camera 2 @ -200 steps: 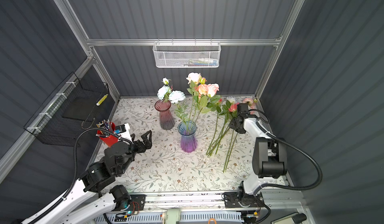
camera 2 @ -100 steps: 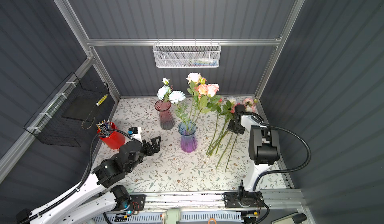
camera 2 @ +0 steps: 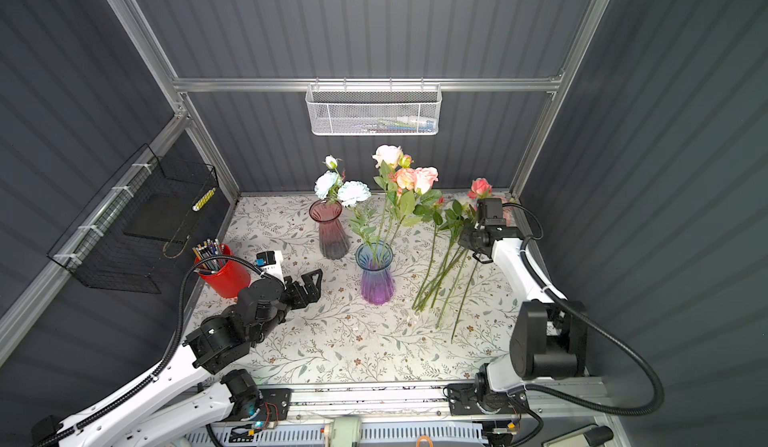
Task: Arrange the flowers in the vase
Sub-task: 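Lift the salmon-pink rose up out of the bunch with the right gripper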
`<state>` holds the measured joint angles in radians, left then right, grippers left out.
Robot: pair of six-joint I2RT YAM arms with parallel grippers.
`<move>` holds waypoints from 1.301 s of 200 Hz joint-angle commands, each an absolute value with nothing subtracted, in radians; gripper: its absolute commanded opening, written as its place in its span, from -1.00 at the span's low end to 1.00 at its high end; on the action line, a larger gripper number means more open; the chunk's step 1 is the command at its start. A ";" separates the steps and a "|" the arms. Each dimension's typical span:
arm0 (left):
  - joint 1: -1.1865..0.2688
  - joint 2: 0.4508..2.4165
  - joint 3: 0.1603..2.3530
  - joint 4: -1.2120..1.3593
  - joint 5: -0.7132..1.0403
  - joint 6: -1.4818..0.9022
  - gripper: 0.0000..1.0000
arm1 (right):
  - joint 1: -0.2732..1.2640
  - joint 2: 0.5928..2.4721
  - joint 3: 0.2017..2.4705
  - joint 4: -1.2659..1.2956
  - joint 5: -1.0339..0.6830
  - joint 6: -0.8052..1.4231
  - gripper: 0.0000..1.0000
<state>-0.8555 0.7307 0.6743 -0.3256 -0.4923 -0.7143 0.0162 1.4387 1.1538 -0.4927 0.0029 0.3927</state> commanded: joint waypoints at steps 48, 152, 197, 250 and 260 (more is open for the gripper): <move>-0.853 0.768 0.636 -0.262 -0.494 -0.733 0.99 | 0.116 1.025 1.058 -0.373 0.049 0.390 -0.97; -0.854 0.851 0.652 -0.237 -0.467 -0.764 0.99 | 0.307 0.828 1.257 -0.316 0.019 0.342 -0.95; -0.854 0.843 0.681 -0.281 -0.465 -0.754 0.99 | 0.436 0.878 1.329 -0.221 0.031 0.303 -0.95; -0.854 0.770 0.657 -0.324 -0.485 -0.775 0.99 | 0.578 1.012 1.424 -0.151 0.077 0.239 -0.94; -0.853 0.763 0.664 -0.337 -0.490 -0.775 0.99 | 0.602 1.039 1.437 -0.142 0.083 0.225 -0.94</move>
<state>-0.8555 0.7834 0.6456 -0.2810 -0.4706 -0.7612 0.5552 0.9939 1.3979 -0.2012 0.0540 0.2787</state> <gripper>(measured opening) 0.994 0.074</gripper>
